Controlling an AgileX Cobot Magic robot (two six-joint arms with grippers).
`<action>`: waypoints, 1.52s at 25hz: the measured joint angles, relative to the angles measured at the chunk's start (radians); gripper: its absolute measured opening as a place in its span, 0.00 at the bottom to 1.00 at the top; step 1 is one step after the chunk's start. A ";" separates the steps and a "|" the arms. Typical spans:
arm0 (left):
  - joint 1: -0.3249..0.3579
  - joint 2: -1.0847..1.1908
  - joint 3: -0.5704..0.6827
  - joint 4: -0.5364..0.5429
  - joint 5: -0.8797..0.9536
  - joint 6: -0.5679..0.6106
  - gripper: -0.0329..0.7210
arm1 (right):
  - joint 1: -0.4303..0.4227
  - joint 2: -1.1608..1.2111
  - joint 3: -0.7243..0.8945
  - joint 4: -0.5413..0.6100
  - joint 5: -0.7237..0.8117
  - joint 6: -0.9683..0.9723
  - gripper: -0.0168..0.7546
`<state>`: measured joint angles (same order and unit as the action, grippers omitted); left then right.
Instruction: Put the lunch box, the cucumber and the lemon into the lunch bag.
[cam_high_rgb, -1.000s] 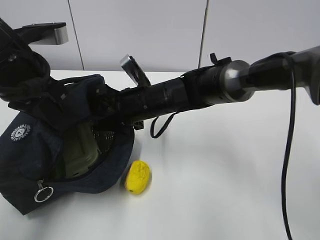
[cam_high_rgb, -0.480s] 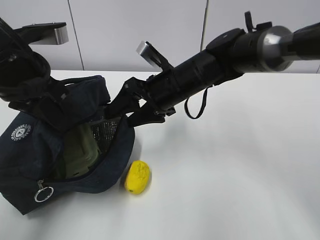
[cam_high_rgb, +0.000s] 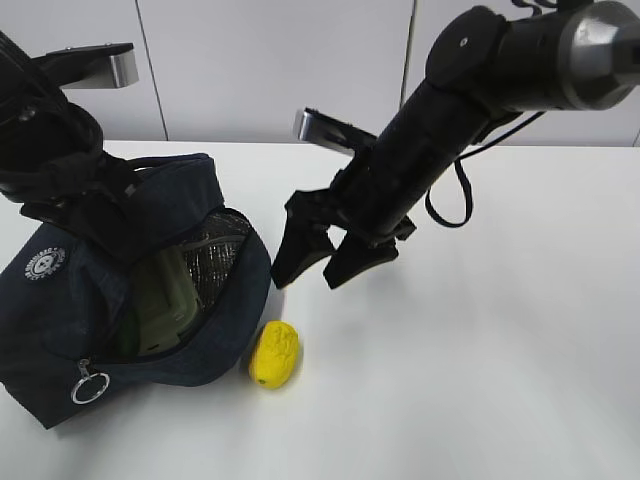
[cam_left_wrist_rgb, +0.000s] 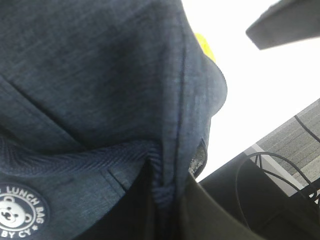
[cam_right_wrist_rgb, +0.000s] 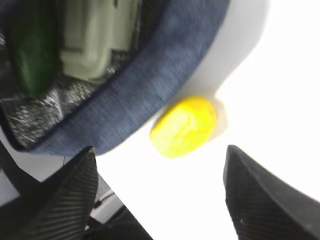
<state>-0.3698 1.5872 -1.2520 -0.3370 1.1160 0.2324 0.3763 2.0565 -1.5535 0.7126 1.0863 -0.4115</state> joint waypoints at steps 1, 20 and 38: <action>0.000 0.000 0.000 0.000 0.000 0.000 0.05 | 0.012 -0.002 0.028 -0.004 -0.015 0.008 0.78; 0.000 0.000 0.000 -0.001 -0.004 0.010 0.05 | 0.147 -0.030 0.209 -0.048 -0.442 0.265 0.77; 0.000 0.000 0.000 -0.002 -0.004 0.026 0.05 | 0.149 0.022 0.263 0.015 -0.475 0.325 0.77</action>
<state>-0.3698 1.5872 -1.2520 -0.3393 1.1123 0.2585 0.5254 2.0789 -1.2903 0.7272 0.6116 -0.0865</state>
